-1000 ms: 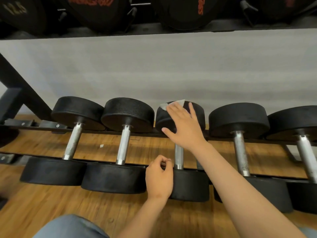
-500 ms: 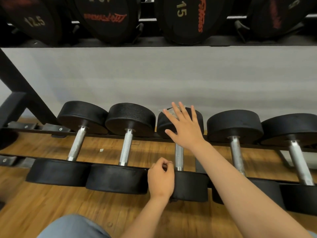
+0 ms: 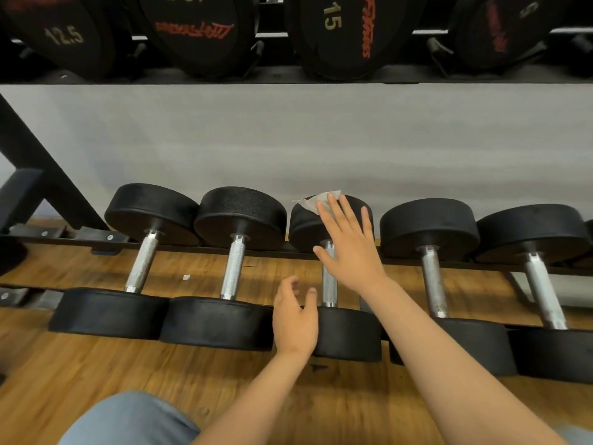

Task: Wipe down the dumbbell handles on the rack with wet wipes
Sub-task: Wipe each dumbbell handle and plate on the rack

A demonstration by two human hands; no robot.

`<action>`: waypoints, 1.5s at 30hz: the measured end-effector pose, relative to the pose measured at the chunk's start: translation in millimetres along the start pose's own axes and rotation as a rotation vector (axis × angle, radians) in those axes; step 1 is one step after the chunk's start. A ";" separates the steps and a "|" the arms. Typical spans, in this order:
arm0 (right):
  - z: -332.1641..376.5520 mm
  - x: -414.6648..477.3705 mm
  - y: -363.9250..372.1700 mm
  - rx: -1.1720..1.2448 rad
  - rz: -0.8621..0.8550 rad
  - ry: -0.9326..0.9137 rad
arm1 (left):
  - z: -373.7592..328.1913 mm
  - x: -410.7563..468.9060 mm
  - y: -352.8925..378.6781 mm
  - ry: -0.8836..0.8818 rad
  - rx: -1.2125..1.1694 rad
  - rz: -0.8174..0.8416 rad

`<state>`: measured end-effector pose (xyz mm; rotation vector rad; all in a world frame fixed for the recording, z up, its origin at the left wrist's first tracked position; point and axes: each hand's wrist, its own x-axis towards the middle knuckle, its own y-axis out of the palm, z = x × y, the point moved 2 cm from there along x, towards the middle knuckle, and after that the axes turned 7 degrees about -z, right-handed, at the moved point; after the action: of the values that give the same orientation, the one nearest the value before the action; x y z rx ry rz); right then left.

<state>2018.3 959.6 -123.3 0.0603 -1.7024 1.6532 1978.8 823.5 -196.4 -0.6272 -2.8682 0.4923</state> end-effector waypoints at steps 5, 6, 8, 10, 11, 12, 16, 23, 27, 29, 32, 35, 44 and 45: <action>13.7 -43.5 -4.0 0.242 -0.162 0.266 | -10.4 -1.1 -4.2 0.128 0.002 0.019; 19.6 -57.0 -2.2 0.288 -0.174 0.315 | -16.1 1.9 -5.5 0.200 0.019 0.036; 30.3 -80.7 7.7 0.347 -0.141 0.366 | -33.3 19.1 -6.9 0.389 0.072 0.067; 35.4 -94.5 17.6 0.370 -0.125 0.399 | -58.1 47.6 -6.0 0.562 0.163 0.079; 36.2 -96.6 19.9 0.370 -0.128 0.407 | -70.4 61.4 -3.7 0.633 0.236 0.091; 36.3 -96.4 20.7 0.363 -0.124 0.406 | -79.6 73.9 1.1 0.698 0.328 0.120; 36.1 -97.5 20.7 0.351 -0.060 0.355 | -92.5 104.3 34.4 0.839 0.675 0.368; 34.6 -100.9 17.8 0.403 -0.068 0.426 | -79.9 101.4 50.4 0.837 0.692 0.271; 34.3 -99.2 18.8 0.415 -0.039 0.473 | -78.9 113.0 39.4 0.910 0.678 0.366; 35.0 -99.8 16.7 0.428 -0.054 0.509 | -83.6 126.0 36.1 0.791 0.584 0.404; 35.4 -100.3 13.4 0.422 -0.068 0.515 | -59.9 111.4 29.6 0.617 0.413 0.337; 35.4 -99.3 14.4 0.420 -0.062 0.524 | -43.4 106.2 26.8 0.589 0.372 0.348; 35.2 -100.5 15.9 0.395 -0.072 0.534 | -29.7 112.3 27.0 0.351 0.150 0.345; 35.5 -99.9 16.0 0.392 -0.069 0.533 | -29.9 115.9 28.4 0.327 0.141 0.349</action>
<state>2065.3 885.9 -185.4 -0.1241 -0.9611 1.7359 1892.1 906.2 -168.2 -1.0778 -2.4030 0.5723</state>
